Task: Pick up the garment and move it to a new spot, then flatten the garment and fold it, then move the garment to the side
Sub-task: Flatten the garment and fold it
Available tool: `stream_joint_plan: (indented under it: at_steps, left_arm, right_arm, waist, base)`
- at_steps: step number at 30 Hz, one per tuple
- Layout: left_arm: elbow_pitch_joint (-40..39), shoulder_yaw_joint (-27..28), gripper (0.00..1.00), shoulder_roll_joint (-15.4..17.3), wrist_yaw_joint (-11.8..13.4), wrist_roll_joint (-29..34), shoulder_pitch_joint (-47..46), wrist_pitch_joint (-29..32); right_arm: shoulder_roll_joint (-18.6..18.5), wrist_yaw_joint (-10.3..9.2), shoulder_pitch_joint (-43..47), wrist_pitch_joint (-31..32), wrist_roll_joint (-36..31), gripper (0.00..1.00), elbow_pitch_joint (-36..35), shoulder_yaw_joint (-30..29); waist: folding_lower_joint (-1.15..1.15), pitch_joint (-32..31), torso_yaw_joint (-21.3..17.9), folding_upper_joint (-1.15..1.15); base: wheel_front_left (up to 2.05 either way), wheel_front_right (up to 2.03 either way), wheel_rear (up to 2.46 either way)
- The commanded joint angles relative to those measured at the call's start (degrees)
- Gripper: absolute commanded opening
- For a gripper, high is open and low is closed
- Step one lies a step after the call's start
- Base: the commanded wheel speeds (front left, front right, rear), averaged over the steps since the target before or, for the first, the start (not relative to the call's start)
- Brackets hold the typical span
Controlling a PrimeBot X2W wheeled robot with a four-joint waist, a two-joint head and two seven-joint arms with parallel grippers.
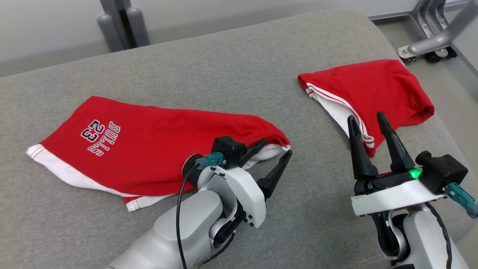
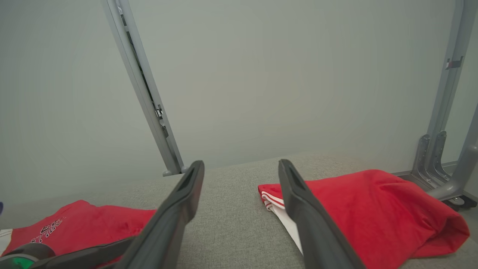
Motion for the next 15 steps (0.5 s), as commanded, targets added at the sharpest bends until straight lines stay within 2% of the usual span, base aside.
stream_joint_plan:
  at_steps: [1,5,11,15]
  left_arm:
    - [0.66,-0.60,1.00,0.30,-0.08,-0.65,-1.26,-0.11]
    - [2.37,-2.41,1.00,0.28,-1.07,-3.00,-1.76,0.40]
    - [4.01,-1.70,1.00,0.29,-1.85,-5.28,-2.79,-1.11]
    - [5.32,0.51,1.00,0.37,-0.99,-3.59,-3.86,-1.88]
  right_arm:
    - [-0.24,0.01,0.19,-0.04,-0.46,1.00,0.21,-0.34]
    - [-0.25,0.01,0.39,-0.04,-1.17,1.00,0.16,-0.84]
    - [-0.26,0.01,1.30,-0.04,-2.93,1.00,0.03,-2.04]
    - [-0.25,0.01,1.99,-0.04,-3.73,1.00,-0.26,-2.70]
  waist:
    - [0.00,-0.51,0.82,0.00]
    - [0.00,-1.69,2.96,0.00]
    - [0.00,-3.80,7.02,0.00]
    - [0.00,-4.97,9.60,0.00]
  base:
    - [0.00,0.00,0.00]
    - [0.00,0.00,0.00]
    - [0.00,0.00,0.00]
    - [0.00,0.00,0.00]
